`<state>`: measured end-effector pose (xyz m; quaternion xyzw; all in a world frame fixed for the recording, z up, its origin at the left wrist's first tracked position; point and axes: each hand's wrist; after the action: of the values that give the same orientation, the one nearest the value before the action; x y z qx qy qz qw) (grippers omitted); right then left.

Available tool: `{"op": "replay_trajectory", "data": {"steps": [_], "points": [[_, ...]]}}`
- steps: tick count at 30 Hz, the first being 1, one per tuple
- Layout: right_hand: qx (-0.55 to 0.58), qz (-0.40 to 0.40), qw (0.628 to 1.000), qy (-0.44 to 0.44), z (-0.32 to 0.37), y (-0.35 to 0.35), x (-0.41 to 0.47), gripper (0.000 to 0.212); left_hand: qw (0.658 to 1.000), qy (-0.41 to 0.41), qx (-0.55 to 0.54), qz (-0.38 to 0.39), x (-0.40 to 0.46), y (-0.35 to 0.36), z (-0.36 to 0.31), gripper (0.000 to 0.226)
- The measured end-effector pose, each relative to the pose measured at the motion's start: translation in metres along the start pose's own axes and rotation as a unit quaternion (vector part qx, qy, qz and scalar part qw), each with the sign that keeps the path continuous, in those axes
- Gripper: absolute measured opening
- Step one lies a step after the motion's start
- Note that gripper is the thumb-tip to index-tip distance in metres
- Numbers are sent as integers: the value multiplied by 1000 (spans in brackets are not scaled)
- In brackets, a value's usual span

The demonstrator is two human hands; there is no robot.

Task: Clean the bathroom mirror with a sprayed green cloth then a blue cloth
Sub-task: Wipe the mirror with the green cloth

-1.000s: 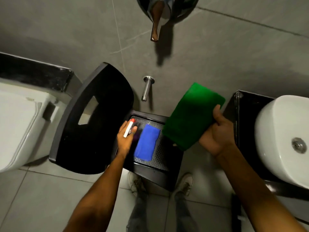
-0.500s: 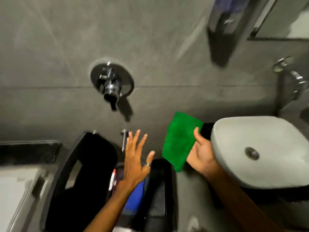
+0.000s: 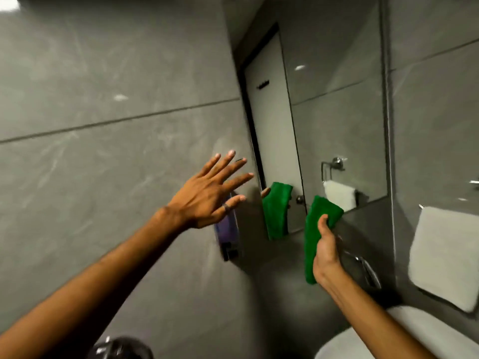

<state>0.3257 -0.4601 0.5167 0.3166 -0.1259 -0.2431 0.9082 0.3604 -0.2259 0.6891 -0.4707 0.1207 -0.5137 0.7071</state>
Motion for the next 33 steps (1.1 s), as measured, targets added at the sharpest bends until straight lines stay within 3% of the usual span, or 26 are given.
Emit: {"op": "replay_trajectory", "data": {"steps": [3,5,7,9,13,17,25,30,33], "points": [[-94,5,991,-90,5,42,36,55,999,4,18,51,51,-25,25,70],[-246,19,959,-142,-10,67,50,76,997,16,41,65,79,-34,40,66],[-436,27,873,-216,-39,81,57,85,994,26,75,76,98,-34,55,65],[-569,8,772,-281,-67,81,61,79,990,29,112,79,106,-26,67,67],[-616,-5,711,-340,-88,55,87,69,972,37,231,26,113,5,80,64],[-605,-11,708,-364,-95,55,94,59,970,54,239,-8,118,13,85,65],[-600,-6,682,-419,-95,47,113,56,973,-41,210,-91,109,14,81,75],[-548,-108,746,-362,-57,25,151,57,970,-79,199,-117,108,19,75,77],[-527,-143,764,-343,-33,3,179,56,969,-87,191,-132,108,23,78,81]]}}
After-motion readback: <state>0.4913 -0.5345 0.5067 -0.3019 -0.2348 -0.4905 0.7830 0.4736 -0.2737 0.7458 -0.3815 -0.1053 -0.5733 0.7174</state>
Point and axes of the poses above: each hand's wrist, its own x-axis towards the middle knuckle, its own y-axis out of the palm, z = x × y, and after that the axes turned 8 degrees about z, right-handed
